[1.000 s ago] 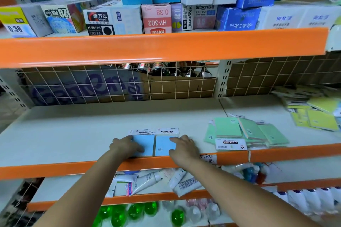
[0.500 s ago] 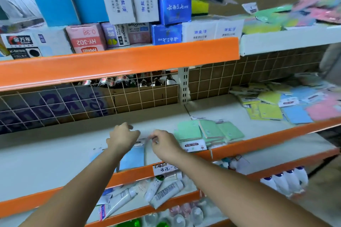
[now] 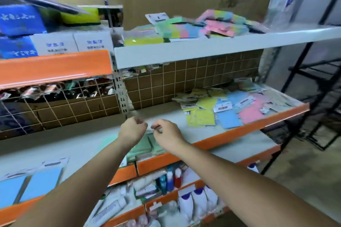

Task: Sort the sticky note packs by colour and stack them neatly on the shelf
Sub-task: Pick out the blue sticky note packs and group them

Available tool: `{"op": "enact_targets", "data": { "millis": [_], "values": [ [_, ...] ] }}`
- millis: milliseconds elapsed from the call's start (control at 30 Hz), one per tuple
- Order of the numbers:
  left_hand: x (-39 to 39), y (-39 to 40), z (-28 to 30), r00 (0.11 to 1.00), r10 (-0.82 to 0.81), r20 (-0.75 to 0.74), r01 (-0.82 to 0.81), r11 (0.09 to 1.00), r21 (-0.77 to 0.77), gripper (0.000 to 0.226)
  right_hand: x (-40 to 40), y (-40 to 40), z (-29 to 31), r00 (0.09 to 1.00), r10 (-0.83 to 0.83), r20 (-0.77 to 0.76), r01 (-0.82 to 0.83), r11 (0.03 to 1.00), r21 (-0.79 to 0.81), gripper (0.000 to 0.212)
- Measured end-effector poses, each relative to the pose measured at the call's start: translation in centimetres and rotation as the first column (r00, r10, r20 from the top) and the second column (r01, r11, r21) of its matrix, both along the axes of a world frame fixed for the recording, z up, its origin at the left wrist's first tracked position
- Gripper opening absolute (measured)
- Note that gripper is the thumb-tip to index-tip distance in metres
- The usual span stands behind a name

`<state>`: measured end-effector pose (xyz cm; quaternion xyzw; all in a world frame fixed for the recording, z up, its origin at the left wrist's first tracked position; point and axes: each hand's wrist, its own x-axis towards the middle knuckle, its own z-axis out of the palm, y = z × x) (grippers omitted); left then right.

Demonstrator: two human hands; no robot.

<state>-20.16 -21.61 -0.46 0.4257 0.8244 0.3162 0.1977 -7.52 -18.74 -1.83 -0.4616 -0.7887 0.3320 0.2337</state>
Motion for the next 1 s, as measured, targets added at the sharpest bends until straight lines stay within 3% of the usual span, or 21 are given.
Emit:
{"op": "enact_targets", "data": {
  "millis": [233, 500, 800, 1000],
  "values": [
    [11.7, 6.5, -1.2, 0.987, -0.094, 0.127, 0.093, 0.996, 0.013, 0.018, 11.0, 6.5, -0.6, 0.996, -0.059, 0.072, 0.058, 0.998, 0.017, 0.027],
    [19.7, 12.1, -2.4, 0.957, -0.152, 0.247, 0.161, 0.987, -0.016, 0.022, 19.4, 12.2, -1.6, 0.98, -0.169, 0.107, 0.171, 0.985, -0.003, 0.024],
    [22.8, 16.8, -3.3, 0.927, -0.189, 0.325, 0.205, 0.979, -0.014, 0.015, 23.7, 17.1, -3.4, 0.918, -0.334, 0.214, 0.351, 0.935, -0.044, 0.029],
    [22.8, 20.8, -3.8, 0.896, -0.325, 0.304, 0.346, 0.938, -0.016, 0.023, 23.7, 19.6, -4.6, 0.872, -0.401, 0.28, 0.444, 0.89, -0.108, 0.055]
  ]
}}
